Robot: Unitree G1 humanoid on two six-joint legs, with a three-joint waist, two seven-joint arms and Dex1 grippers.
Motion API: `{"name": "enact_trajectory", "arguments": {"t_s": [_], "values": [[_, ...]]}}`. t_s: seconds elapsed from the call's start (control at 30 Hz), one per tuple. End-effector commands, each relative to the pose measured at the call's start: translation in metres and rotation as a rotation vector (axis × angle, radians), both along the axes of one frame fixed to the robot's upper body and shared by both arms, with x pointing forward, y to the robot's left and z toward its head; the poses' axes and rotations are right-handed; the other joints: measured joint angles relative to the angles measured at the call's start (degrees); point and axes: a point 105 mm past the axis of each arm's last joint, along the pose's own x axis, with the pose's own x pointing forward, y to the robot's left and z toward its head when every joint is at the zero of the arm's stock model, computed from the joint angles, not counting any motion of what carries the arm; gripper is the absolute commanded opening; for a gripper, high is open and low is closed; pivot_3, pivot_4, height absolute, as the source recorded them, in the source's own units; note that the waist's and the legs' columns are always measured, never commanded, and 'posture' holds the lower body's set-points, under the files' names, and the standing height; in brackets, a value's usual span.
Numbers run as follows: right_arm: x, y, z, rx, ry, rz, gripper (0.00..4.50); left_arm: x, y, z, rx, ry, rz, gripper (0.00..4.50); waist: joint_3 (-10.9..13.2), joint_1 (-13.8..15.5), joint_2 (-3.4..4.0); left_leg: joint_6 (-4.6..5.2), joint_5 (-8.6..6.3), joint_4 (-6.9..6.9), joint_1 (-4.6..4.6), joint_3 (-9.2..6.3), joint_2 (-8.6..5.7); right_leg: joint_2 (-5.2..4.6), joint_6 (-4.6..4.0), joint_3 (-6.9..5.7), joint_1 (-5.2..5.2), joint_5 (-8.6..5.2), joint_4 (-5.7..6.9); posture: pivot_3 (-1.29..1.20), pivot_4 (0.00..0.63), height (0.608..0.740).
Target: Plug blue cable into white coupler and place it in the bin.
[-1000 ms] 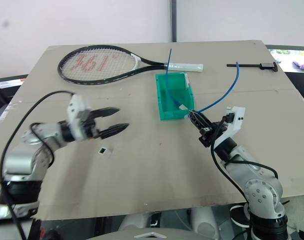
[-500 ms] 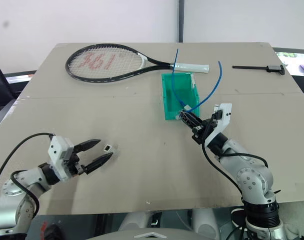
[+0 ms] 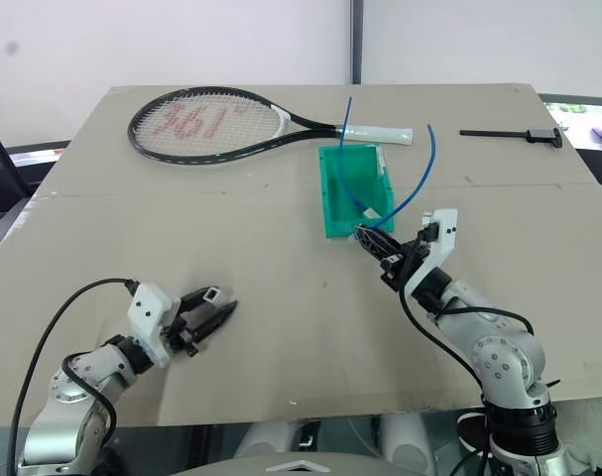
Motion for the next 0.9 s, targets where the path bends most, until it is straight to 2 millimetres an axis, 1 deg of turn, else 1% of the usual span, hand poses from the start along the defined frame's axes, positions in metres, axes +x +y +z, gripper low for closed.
{"name": "enact_trajectory", "arguments": {"t_s": [0.03, 0.07, 0.13, 0.23, 0.27, 0.33, 0.43, 0.5, 0.6, 0.7, 0.8, 0.9], "values": [[-0.006, -0.003, 0.014, 0.004, -0.058, -0.005, 0.0, -0.001, -0.007, 0.003, -0.012, -0.016, -0.037, 0.59, 0.0, 0.0, 0.0, 0.0, 0.0, 0.0, 0.0, 0.0, 0.0, 0.0, 0.0, 0.0, 0.0, 0.0, 0.0, 0.0, 0.15, 0.74], [-0.006, -0.004, 0.014, 0.0, -0.059, -0.008, 0.0, 0.0, -0.009, 0.006, -0.017, -0.021, -0.057, 0.36, 0.0, 0.0, 0.0, 0.0, 0.0, 0.0, -0.01, 0.0, 0.0, 0.0, 0.0, 0.0, 0.0, 0.0, 0.0, 0.0, 0.15, 0.74], [-0.006, -0.007, 0.014, -0.019, -0.07, -0.012, 0.0, 0.001, -0.02, 0.015, -0.04, -0.021, -0.146, 0.38, 0.0, 0.1, -0.01, 0.0, 0.0, 0.0, -0.02, -0.01, 0.0, 0.0, 0.01, 0.0, 0.0, -0.01, 0.0, 0.0, 0.15, 0.74], [-0.008, -0.012, 0.018, -0.116, -0.146, -0.003, 0.0, 0.004, -0.048, 0.029, -0.058, 0.006, -0.373, 0.38, 0.0, 0.2, 0.01, 0.0, 0.0, 0.04, -0.04, -0.04, -0.02, 0.02, 0.01, -0.05, 0.01, -0.01, 0.0, 0.0, 0.15, 0.74], [-0.01, -0.013, 0.018, -0.164, -0.171, 0.013, 0.0, 0.008, -0.058, 0.031, -0.032, 0.019, -0.451, 0.38, 0.0, 0.2, 0.01, 0.0, 0.0, 0.06, -0.05, -0.06, -0.03, 0.02, 0.02, -0.06, 0.01, -0.02, 0.0, 0.0, 0.15, 0.74], [-0.012, -0.014, 0.018, -0.239, -0.203, 0.047, 0.0, 0.017, -0.072, 0.033, 0.004, 0.042, -0.543, 0.38, 0.0, 0.2, 0.02, 0.01, 0.0, 0.09, -0.04, -0.06, -0.06, 0.05, 0.03, -0.07, 0.04, -0.02, 0.0, 0.0, 0.15, 0.74], [-0.015, -0.014, 0.016, -0.367, -0.257, 0.121, 0.0, 0.036, -0.097, 0.038, 0.047, 0.053, -0.64, 0.38, 0.0, -0.1, 0.02, 0.01, 0.0, 0.09, -0.01, -0.04, -0.08, 0.11, 0.03, -0.04, 0.1, -0.01, -0.02, 0.0, 0.15, 0.74], [-0.017, -0.011, 0.018, -0.412, -0.294, 0.169, 0.0, 0.04, -0.114, 0.038, 0.064, 0.071, -0.717, 0.38, 0.0, -0.7, 0.01, 0.01, 0.0, 0.07, 0.01, -0.01, -0.08, 0.15, 0.23, -0.01, 0.09, 0.12, -0.03, 0.0, 0.15, 0.74], [-0.017, -0.007, 0.02, -0.457, -0.339, 0.224, 0.0, 0.043, -0.133, 0.031, 0.121, 0.082, -0.799, 0.38, 0.0, -1.3, 0.01, 0.01, 0.0, 0.02, 0.0, -0.03, -0.06, 0.17, 0.23, 0.0, 0.07, 0.12, -0.02, 0.0, 0.15, 0.74], [-0.013, 0.0, 0.021, -0.486, -0.368, 0.267, 0.0, 0.053, -0.149, 0.027, 0.172, 0.059, -0.848, 0.38, 0.0, -1.3, 0.0, 0.01, 0.0, 0.0, -0.06, -0.05, -0.05, 0.17, 0.23, -0.01, 0.01, 0.13, -0.02, 0.0, 0.15, 0.74], [-0.011, 0.005, 0.019, -0.506, -0.379, 0.304, 0.0, 0.059, -0.157, 0.025, 0.199, 0.041, -0.865, 0.38, 0.0, -1.2, -0.02, 0.01, 0.0, 0.05, -0.09, -0.06, -0.07, 0.15, 0.24, -0.01, 0.02, 0.13, -0.04, 0.0, 0.15, 0.74], [-0.013, 0.014, 0.01, -0.526, -0.378, 0.382, 0.0, 0.062, -0.163, 0.02, 0.245, 0.029, -0.889, 0.38, 0.0, -1.2, -0.02, 0.01, 0.0, 0.05, -0.09, -0.06, -0.07, 0.14, 0.24, 0.0, 0.02, 0.13, -0.04, 0.0, 0.15, 0.74]]}}
